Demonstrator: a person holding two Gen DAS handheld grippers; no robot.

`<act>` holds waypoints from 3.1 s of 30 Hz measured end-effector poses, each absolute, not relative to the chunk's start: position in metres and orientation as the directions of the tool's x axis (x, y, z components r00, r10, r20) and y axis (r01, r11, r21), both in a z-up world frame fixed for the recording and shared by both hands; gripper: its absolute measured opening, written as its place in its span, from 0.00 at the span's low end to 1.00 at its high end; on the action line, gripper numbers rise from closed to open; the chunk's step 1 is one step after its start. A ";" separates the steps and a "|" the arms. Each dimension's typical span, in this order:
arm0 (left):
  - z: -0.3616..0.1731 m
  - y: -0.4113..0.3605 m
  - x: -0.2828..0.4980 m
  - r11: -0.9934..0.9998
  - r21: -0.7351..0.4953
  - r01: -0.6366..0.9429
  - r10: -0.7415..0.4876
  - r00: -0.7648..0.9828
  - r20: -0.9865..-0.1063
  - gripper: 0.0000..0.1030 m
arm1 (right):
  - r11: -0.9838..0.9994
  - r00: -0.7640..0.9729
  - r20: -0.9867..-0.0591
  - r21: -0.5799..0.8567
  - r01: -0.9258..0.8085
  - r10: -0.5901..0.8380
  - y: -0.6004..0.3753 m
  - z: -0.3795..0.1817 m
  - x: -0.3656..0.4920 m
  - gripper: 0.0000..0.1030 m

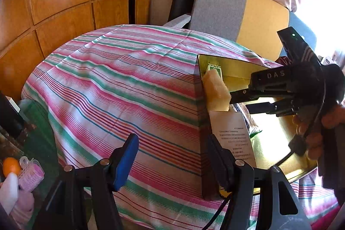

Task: Organize objects
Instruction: 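Lower the cracker packet into the gold tray and open the right tool, then grasp the clear plastic bag with the left tool while the right tool returns to the pile, then lift the clear plastic bag with the left tool while the right tool grasps the purple sachet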

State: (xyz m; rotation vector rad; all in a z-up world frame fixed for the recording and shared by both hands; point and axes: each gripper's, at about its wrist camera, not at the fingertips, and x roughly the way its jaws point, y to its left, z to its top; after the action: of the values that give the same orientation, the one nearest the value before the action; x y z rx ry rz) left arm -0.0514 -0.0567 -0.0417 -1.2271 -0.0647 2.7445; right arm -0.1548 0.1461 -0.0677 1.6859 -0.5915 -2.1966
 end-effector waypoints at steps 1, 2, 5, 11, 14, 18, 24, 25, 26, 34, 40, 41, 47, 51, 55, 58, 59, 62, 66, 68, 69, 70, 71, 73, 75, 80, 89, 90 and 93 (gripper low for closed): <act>-0.041 -0.057 -0.051 -0.990 -0.093 -0.105 0.139 -0.661 -0.737 0.64 | -0.865 -0.267 -0.834 0.501 0.000 -0.483 0.147 -0.066 -0.152 0.52; -0.041 -0.057 -0.051 -0.990 -0.092 -0.104 0.138 -0.664 -0.735 0.64 | -0.861 -0.275 -0.827 0.509 0.006 -0.491 0.148 -0.065 -0.149 0.52; -0.041 -0.055 -0.051 -0.991 -0.083 -0.104 0.132 -0.668 -0.732 0.64 | -0.856 -0.323 -0.807 0.516 0.021 -0.495 0.157 -0.056 -0.137 0.52; -0.036 -0.050 -0.048 -0.989 -0.079 -0.121 0.141 -0.678 -0.721 0.64 | -0.894 -0.409 -0.806 0.444 0.062 -0.429 0.176 -0.032 -0.111 0.52; -0.034 -0.046 -0.046 -0.989 -0.075 -0.126 0.142 -0.681 -0.718 0.64 | -0.916 -0.446 -0.808 0.394 0.078 -0.386 0.192 -0.021 -0.093 0.52; -0.029 -0.037 -0.042 -0.986 -0.063 -0.152 0.151 -0.683 -0.715 0.64 | -0.935 -0.478 -0.811 0.349 0.071 -0.339 0.223 -0.014 -0.066 0.53; -0.018 -0.016 -0.042 -0.978 -0.050 -0.203 0.178 -0.683 -0.708 0.63 | -0.947 -0.533 -0.804 0.320 -0.016 -0.263 0.289 -0.004 -0.021 0.54; -0.016 -0.011 -0.042 -0.975 -0.051 -0.215 0.187 -0.682 -0.707 0.63 | -0.949 -0.540 -0.805 0.314 -0.038 -0.245 0.302 -0.001 -0.012 0.54; -0.012 -0.004 -0.043 -0.972 -0.048 -0.232 0.197 -0.682 -0.704 0.63 | -0.950 -0.546 -0.808 0.305 -0.064 -0.223 0.317 0.001 -0.004 0.54; 0.009 0.058 -0.045 -0.924 -0.001 -0.383 0.280 -0.674 -0.683 0.70 | -0.896 -0.568 -0.823 0.245 -0.371 0.010 0.452 0.000 0.058 0.54; 0.021 0.126 -0.042 -0.841 0.047 -0.539 0.370 -0.636 -0.677 0.70 | -0.685 -0.571 -0.814 0.359 -0.634 0.101 0.537 -0.025 0.106 0.54; 0.023 0.139 -0.041 -0.823 0.053 -0.566 0.387 -0.626 -0.677 0.70 | -0.641 -0.577 -0.813 0.401 -0.655 0.081 0.546 -0.030 0.111 0.54; 0.025 0.220 -0.039 -0.706 0.090 -0.703 0.472 -0.561 -0.681 0.70 | -0.567 -0.605 -0.794 0.471 -0.676 0.061 0.563 -0.035 0.121 0.54; 0.015 0.267 -0.048 -0.638 0.098 -0.764 0.487 -0.498 -0.717 0.70 | -0.577 -0.617 -0.786 0.491 -0.652 0.029 0.556 -0.035 0.117 0.55; -0.001 0.305 -0.060 -0.588 0.113 -0.801 0.471 -0.453 -0.757 0.70 | -0.572 -0.634 -0.773 0.517 -0.637 0.006 0.556 -0.035 0.118 0.58; -0.016 0.332 -0.071 -0.560 0.122 -0.820 0.441 -0.419 -0.794 0.70 | -0.561 -0.644 -0.765 0.536 -0.631 -0.006 0.557 -0.036 0.119 0.59; -0.022 0.339 -0.074 -0.551 0.129 -0.824 0.431 -0.413 -0.802 0.72 | -0.558 -0.646 -0.763 0.541 -0.629 -0.013 0.558 -0.037 0.119 0.59; -0.039 0.362 -0.085 -0.530 0.156 -0.834 0.391 -0.404 -0.827 0.72 | -0.556 -0.647 -0.762 0.551 -0.622 -0.032 0.557 -0.038 0.118 0.60; -0.056 0.384 -0.097 -0.507 0.157 -0.848 0.360 -0.374 -0.855 0.73 | -0.560 -0.645 -0.762 0.556 -0.614 -0.049 0.556 -0.040 0.116 0.60; -0.061 0.393 -0.101 -0.497 0.164 -0.852 0.352 -0.371 -0.859 0.74 | -0.560 -0.646 -0.761 0.560 -0.610 -0.058 0.555 -0.041 0.115 0.60; -0.063 0.398 -0.103 -0.492 0.163 -0.855 0.351 -0.366 -0.862 0.74 | -0.560 -0.647 -0.761 0.561 -0.609 -0.059 0.555 -0.041 0.115 0.60; -0.066 0.402 -0.105 -0.491 0.163 -0.856 0.349 -0.365 -0.863 0.74 | -0.560 -0.648 -0.760 0.562 -0.608 -0.059 0.555 -0.041 0.115 0.60; -0.068 0.405 -0.107 -0.492 0.160 -0.856 0.348 -0.362 -0.865 0.74 | -0.560 -0.648 -0.759 0.564 -0.608 -0.060 0.556 -0.042 0.115 0.60; -0.074 0.411 -0.116 -0.503 0.141 -0.853 0.338 -0.344 -0.876 0.73 | -0.556 -0.649 -0.758 0.566 -0.609 -0.061 0.556 -0.043 0.115 0.60; -0.077 0.415 -0.122 -0.510 0.114 -0.853 0.336 -0.319 -0.886 0.53 | -0.553 -0.648 -0.759 0.567 -0.611 -0.062 0.557 -0.044 0.114 0.60; -0.074 0.408 -0.106 -0.476 0.073 -0.876 0.382 -0.281 -0.880 0.37 | -0.548 -0.644 -0.763 0.561 -0.620 -0.054 0.558 -0.046 0.115 0.60; -0.056 0.367 -0.043 -0.455 0.017 -0.890 0.455 -0.249 -0.855 0.37 | -0.540 -0.631 -0.775 0.545 -0.642 -0.031 0.560 -0.046 0.117 0.60; -0.056 0.363 -0.036 -0.451 0.019 -0.892 0.457 -0.249 -0.854 0.37 | -0.541 -0.629 -0.776 0.542 -0.643 -0.030 0.561 -0.046 0.117 0.60; -0.055 0.348 -0.016 -0.451 -0.015 -0.892 0.479 -0.228 -0.847 0.37 | -0.545 -0.625 -0.780 0.541 -0.640 -0.040 0.559 -0.048 0.115 0.60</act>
State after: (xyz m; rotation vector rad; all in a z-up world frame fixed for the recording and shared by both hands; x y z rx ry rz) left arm -0.0156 0.3482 -0.0554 -1.0231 0.6109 1.8285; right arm 0.1148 0.5594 -0.0478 1.3966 -1.5703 -2.8293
